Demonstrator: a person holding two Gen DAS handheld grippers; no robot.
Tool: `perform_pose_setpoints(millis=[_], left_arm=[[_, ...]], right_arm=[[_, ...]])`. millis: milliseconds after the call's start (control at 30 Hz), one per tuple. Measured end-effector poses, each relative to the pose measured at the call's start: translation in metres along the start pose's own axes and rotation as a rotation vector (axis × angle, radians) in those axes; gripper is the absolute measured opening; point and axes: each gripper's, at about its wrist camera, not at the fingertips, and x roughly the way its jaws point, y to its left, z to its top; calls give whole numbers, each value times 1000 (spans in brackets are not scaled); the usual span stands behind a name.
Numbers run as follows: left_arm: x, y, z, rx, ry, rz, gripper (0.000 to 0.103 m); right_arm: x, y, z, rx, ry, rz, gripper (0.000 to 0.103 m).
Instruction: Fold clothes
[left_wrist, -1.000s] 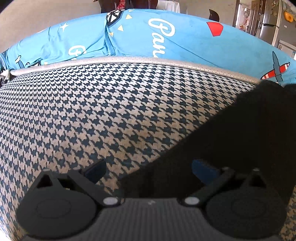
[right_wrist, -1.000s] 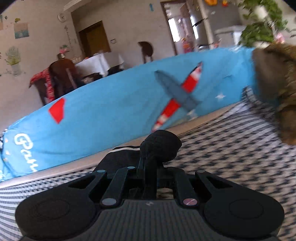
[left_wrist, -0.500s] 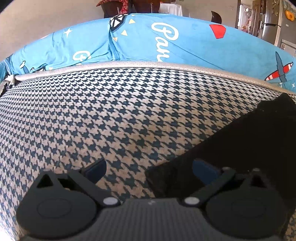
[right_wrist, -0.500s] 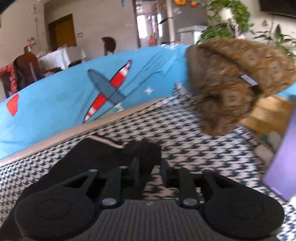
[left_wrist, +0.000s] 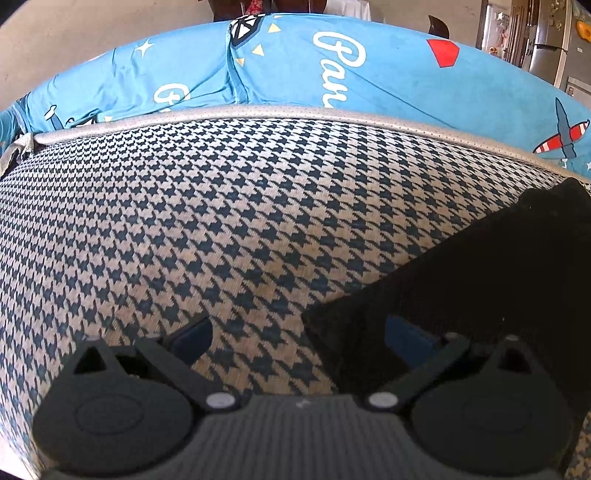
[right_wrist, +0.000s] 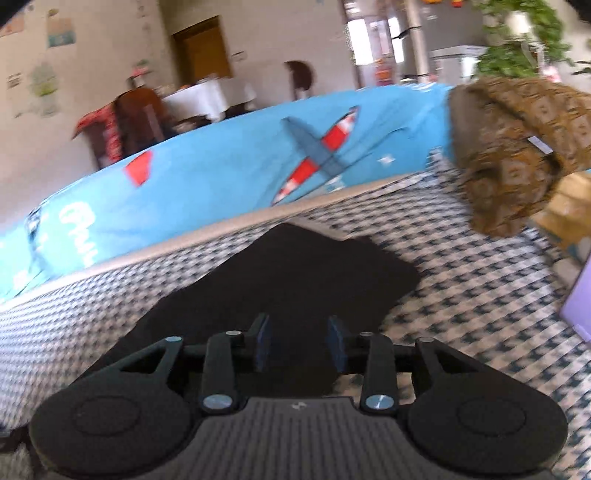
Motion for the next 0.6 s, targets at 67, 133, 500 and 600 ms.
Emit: perform_pose_setpoints(millis=[67,133,500,600], left_arm=[[-1,0,-1,2,-3,1,103],[-1,0,-2,9,-7,8,103],[9,8,-9,17,11,56,103],[9,10,-11,15,12,53,103]], right_arm=[[-4,10,-8,-19,16,48,36],[-6,19,-16,-33,33,88,36],[-9,65,-60,-188,131,269,40],[-8,75,-71,-253,180,266,40]])
